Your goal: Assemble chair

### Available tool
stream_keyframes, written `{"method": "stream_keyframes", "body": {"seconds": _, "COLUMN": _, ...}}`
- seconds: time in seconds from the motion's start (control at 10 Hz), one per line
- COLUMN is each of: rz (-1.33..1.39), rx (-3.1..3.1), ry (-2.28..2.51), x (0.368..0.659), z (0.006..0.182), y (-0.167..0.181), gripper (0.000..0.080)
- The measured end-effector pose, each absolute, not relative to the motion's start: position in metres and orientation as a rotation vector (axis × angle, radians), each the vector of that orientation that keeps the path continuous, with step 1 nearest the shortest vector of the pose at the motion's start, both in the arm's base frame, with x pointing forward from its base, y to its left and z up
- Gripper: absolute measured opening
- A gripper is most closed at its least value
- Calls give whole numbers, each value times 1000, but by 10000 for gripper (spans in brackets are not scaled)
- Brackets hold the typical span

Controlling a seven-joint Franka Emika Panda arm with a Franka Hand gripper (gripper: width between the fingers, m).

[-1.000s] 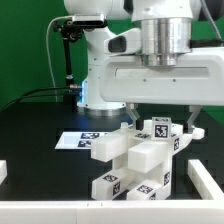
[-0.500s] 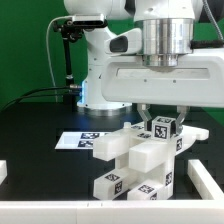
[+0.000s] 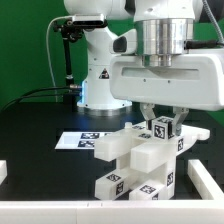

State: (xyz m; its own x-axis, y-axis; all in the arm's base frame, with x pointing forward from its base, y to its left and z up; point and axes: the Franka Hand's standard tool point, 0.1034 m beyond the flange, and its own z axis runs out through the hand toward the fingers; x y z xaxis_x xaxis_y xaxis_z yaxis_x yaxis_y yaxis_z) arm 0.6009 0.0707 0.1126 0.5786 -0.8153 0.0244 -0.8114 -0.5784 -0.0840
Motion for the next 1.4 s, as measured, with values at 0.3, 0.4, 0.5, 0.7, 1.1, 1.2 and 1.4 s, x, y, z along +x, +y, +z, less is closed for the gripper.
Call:
{"method": "stream_keyframes", "body": {"seconds": 0.3, "rz": -81, "rx": -2427, "ry": 1827, "x": 602, "z": 112, "y": 73, "gripper": 282}}
{"method": "stream_keyframes", "body": {"seconds": 0.4, "rz": -77, "rx": -2374, "ry": 1885, "x": 603, "z": 112, "y": 74, "gripper": 282}}
{"method": "stream_keyframes", "body": {"seconds": 0.5, "rz": -79, "rx": -2396, "ry": 1858, "x": 603, "z": 112, "y": 74, "gripper": 288}}
{"method": "stream_keyframes", "body": {"seconds": 0.7, "rz": -78, "rx": -2435, "ry": 1812, "x": 602, "z": 112, "y": 74, "gripper": 486}}
{"method": "stream_keyframes", "body": {"seconds": 1.1, "rz": -70, "rx": -2896, "ry": 1001, "x": 602, "z": 116, "y": 84, "gripper": 638}}
{"method": "stream_keyframes", "body": {"seconds": 1.2, "rz": -75, "rx": -2923, "ry": 926, "x": 603, "z": 116, "y": 83, "gripper": 648}}
{"method": "stream_keyframes", "body": {"seconds": 1.4, "rz": -87, "rx": -3025, "ry": 613, "x": 602, "z": 115, "y": 82, "gripper": 649}}
